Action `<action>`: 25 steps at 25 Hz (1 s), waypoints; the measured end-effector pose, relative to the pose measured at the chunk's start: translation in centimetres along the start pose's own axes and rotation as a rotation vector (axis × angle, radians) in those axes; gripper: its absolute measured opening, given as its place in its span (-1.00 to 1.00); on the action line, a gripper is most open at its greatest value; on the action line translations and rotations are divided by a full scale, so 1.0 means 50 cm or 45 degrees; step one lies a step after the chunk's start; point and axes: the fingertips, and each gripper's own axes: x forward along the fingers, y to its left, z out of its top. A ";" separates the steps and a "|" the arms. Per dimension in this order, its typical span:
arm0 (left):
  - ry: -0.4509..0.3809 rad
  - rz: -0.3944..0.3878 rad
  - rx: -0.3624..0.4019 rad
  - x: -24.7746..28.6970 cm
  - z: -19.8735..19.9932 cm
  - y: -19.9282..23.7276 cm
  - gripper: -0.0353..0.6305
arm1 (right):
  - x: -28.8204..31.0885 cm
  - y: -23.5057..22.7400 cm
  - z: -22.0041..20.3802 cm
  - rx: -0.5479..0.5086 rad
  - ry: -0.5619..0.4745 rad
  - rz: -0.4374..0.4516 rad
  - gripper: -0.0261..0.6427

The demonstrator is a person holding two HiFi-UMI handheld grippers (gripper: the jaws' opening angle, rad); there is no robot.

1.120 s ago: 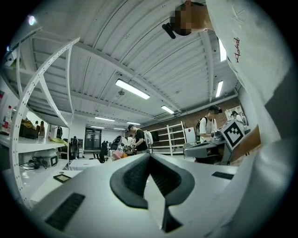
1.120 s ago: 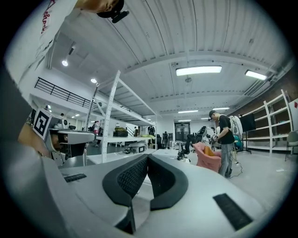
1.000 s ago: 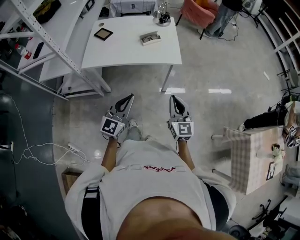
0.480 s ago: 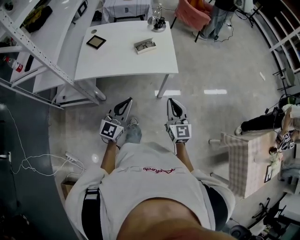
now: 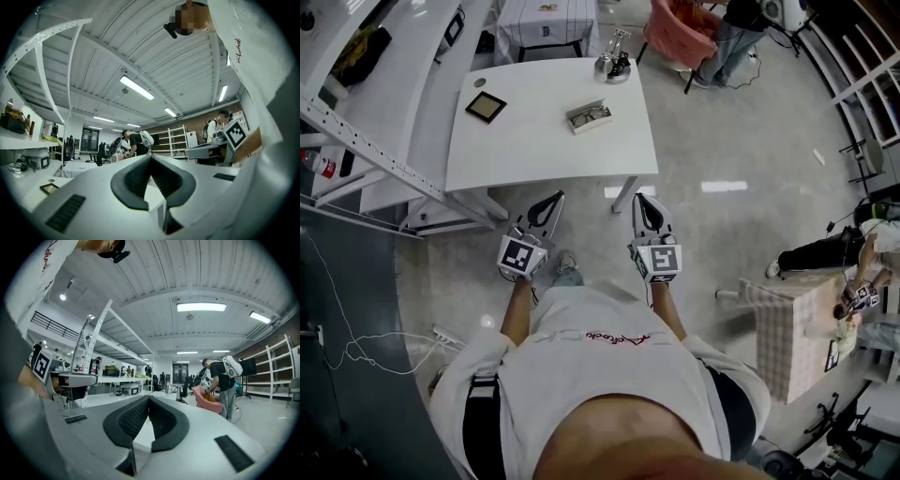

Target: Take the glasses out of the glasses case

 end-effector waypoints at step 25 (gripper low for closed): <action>0.005 -0.172 -0.070 0.134 -0.047 0.184 -0.82 | 0.260 0.007 -0.026 0.011 0.037 -0.050 -0.93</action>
